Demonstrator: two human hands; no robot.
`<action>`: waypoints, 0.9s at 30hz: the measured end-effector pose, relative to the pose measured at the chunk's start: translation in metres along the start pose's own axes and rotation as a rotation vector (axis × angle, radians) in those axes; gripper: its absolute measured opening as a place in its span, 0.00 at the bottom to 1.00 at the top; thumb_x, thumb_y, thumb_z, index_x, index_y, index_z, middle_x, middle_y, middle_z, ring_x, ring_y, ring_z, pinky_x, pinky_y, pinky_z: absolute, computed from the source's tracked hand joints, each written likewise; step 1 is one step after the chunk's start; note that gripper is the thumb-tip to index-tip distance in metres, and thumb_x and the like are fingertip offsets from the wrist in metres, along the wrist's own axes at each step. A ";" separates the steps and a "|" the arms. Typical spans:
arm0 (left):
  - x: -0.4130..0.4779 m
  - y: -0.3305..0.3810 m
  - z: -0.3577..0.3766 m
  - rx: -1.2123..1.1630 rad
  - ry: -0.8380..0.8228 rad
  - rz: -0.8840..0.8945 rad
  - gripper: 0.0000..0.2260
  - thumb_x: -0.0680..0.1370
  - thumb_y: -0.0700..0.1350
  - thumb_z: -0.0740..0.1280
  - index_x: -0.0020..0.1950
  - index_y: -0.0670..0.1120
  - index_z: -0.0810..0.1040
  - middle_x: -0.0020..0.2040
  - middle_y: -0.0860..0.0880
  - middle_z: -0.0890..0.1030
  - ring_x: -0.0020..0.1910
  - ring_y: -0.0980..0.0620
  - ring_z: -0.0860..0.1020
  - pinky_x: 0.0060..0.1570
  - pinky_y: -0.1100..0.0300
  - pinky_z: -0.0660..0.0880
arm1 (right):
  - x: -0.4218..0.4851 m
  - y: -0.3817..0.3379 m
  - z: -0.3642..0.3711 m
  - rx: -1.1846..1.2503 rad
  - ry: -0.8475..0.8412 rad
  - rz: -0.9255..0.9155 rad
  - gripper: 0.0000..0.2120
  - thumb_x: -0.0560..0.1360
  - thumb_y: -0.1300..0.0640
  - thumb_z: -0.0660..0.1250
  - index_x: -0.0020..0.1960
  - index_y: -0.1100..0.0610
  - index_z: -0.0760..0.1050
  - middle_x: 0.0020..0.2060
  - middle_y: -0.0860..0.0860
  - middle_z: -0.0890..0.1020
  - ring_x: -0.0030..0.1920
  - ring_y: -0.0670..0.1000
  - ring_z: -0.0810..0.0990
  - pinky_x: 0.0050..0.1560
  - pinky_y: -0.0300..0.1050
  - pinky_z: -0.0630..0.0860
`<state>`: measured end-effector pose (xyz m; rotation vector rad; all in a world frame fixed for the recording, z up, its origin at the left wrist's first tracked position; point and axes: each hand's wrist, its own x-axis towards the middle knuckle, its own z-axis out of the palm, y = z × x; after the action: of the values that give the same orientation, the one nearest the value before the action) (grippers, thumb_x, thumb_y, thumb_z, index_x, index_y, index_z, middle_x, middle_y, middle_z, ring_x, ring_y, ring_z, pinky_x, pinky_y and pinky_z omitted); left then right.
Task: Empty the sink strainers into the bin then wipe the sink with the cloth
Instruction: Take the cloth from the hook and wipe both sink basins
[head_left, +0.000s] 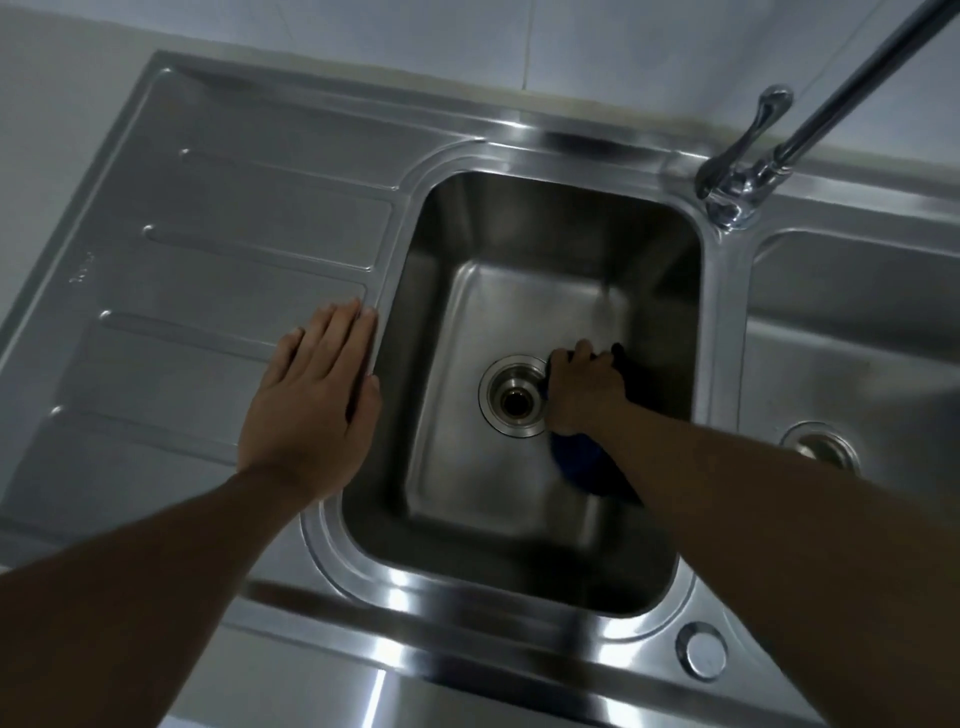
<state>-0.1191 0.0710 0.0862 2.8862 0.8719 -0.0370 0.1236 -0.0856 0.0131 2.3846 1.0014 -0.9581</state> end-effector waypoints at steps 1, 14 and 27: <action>0.000 0.000 0.000 -0.008 0.004 0.006 0.27 0.83 0.53 0.47 0.83 0.48 0.50 0.83 0.48 0.53 0.82 0.51 0.48 0.80 0.49 0.49 | -0.007 -0.003 0.006 0.007 -0.021 -0.006 0.38 0.72 0.54 0.74 0.74 0.60 0.56 0.71 0.62 0.60 0.70 0.68 0.63 0.65 0.57 0.73; -0.020 0.026 0.005 -0.060 0.023 -0.138 0.26 0.85 0.51 0.46 0.82 0.45 0.49 0.83 0.46 0.50 0.82 0.46 0.48 0.80 0.46 0.47 | -0.092 -0.046 0.054 0.392 -0.429 -0.168 0.35 0.72 0.36 0.63 0.73 0.54 0.70 0.71 0.55 0.73 0.65 0.59 0.74 0.67 0.55 0.72; -0.066 0.040 0.009 -0.005 -0.030 -0.075 0.29 0.84 0.53 0.44 0.82 0.44 0.42 0.83 0.46 0.44 0.82 0.47 0.43 0.79 0.44 0.47 | -0.103 -0.056 0.042 0.403 -0.453 -0.123 0.30 0.68 0.38 0.66 0.66 0.53 0.74 0.64 0.55 0.77 0.59 0.58 0.78 0.62 0.54 0.75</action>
<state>-0.1519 0.0011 0.0859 2.8394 0.9732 -0.0846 0.0109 -0.1207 0.0528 2.2497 0.8436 -1.7921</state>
